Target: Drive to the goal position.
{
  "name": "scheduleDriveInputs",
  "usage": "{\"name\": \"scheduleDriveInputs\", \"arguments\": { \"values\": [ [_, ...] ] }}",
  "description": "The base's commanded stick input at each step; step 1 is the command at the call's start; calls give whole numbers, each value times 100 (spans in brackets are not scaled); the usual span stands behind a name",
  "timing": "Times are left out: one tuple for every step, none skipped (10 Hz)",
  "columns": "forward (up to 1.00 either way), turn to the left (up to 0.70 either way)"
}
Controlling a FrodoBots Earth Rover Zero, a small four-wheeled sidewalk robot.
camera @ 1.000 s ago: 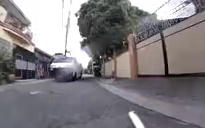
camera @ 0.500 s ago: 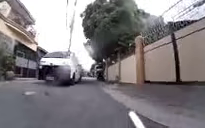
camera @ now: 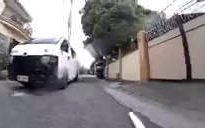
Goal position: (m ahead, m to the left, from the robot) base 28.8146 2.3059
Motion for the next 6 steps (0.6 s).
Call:
{"name": "scheduleDriveInputs", "arguments": {
  "values": [
    [85,0],
    [85,0],
    [85,0],
    [85,0],
    [85,0],
    [85,0]
  ]
}}
